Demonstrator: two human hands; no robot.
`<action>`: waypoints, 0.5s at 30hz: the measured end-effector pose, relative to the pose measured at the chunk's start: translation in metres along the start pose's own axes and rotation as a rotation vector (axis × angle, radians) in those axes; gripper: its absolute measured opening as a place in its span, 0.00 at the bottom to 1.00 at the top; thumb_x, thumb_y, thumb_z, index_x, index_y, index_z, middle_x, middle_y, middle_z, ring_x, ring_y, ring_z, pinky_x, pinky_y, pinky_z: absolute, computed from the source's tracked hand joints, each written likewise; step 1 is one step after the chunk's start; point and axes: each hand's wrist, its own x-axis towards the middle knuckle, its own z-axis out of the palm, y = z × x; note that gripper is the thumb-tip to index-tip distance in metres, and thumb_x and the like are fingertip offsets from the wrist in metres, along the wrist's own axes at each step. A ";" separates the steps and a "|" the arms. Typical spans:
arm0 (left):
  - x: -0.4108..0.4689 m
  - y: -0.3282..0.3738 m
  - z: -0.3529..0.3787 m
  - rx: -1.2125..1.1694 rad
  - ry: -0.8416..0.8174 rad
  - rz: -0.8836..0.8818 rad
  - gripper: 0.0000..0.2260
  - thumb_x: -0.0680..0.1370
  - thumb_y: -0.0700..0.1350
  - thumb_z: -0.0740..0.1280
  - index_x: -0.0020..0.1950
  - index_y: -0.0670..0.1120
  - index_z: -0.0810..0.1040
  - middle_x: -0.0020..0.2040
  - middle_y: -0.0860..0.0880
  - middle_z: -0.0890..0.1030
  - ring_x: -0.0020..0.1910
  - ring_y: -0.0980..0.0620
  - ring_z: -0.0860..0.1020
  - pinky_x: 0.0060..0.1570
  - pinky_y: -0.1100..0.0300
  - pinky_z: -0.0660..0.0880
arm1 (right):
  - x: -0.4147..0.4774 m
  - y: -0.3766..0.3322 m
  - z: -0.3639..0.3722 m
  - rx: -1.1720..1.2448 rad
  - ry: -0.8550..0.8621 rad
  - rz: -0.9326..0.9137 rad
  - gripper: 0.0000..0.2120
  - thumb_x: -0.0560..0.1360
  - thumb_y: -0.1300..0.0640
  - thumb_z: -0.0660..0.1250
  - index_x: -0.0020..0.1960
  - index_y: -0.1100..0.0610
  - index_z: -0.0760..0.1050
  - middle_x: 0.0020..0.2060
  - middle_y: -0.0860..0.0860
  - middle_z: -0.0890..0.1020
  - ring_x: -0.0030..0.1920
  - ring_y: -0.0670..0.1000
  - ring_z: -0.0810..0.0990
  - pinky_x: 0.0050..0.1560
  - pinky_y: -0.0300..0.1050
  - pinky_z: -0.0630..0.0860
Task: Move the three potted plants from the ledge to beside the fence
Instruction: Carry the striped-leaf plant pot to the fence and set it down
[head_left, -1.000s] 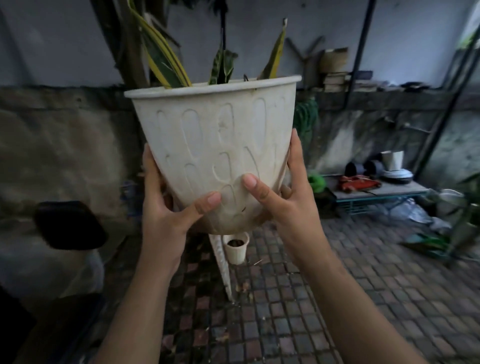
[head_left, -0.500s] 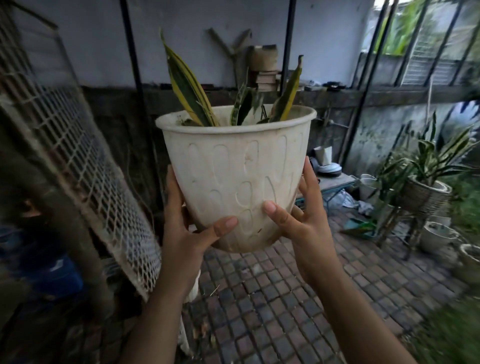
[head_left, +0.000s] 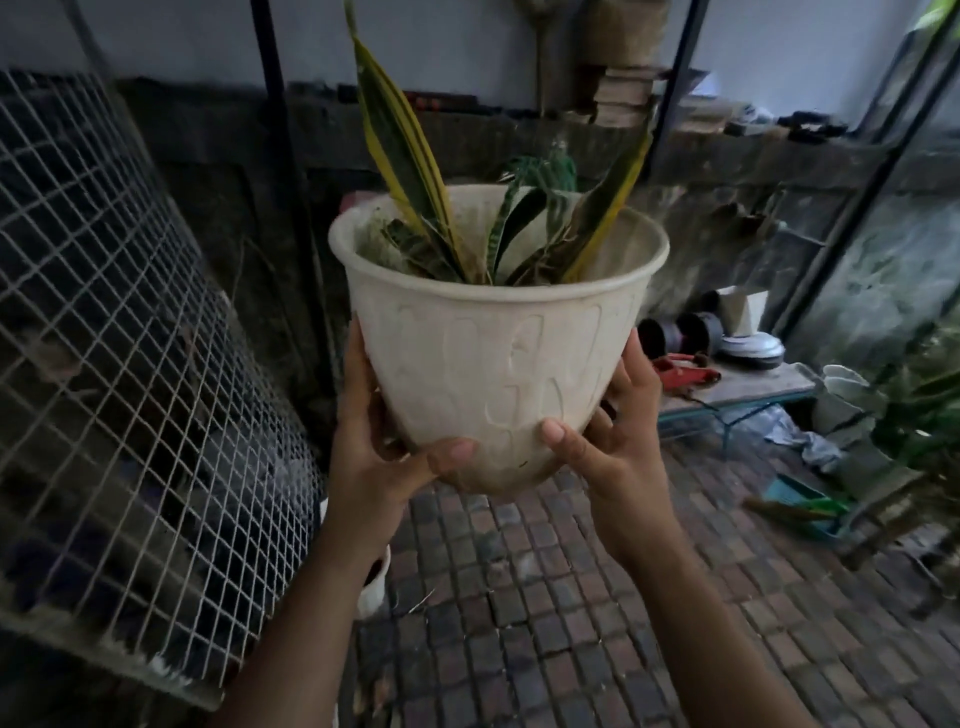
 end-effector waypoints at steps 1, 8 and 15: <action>0.013 -0.013 -0.001 -0.001 0.024 0.002 0.53 0.65 0.45 0.81 0.83 0.65 0.57 0.81 0.55 0.69 0.77 0.50 0.73 0.64 0.44 0.81 | 0.020 0.012 -0.002 0.001 -0.021 0.009 0.51 0.67 0.53 0.82 0.81 0.38 0.57 0.75 0.37 0.72 0.69 0.42 0.77 0.56 0.40 0.83; 0.076 -0.084 -0.041 0.034 0.223 -0.030 0.48 0.64 0.40 0.80 0.80 0.64 0.65 0.70 0.59 0.78 0.70 0.54 0.78 0.60 0.57 0.82 | 0.120 0.098 0.023 0.034 -0.205 0.041 0.52 0.65 0.43 0.83 0.80 0.35 0.57 0.78 0.36 0.66 0.74 0.48 0.73 0.65 0.51 0.81; 0.120 -0.153 -0.063 0.051 0.457 -0.038 0.51 0.58 0.44 0.84 0.77 0.66 0.68 0.76 0.50 0.74 0.72 0.50 0.78 0.56 0.54 0.83 | 0.211 0.170 0.049 0.103 -0.362 0.092 0.48 0.64 0.42 0.84 0.77 0.30 0.62 0.78 0.35 0.66 0.70 0.41 0.76 0.56 0.38 0.82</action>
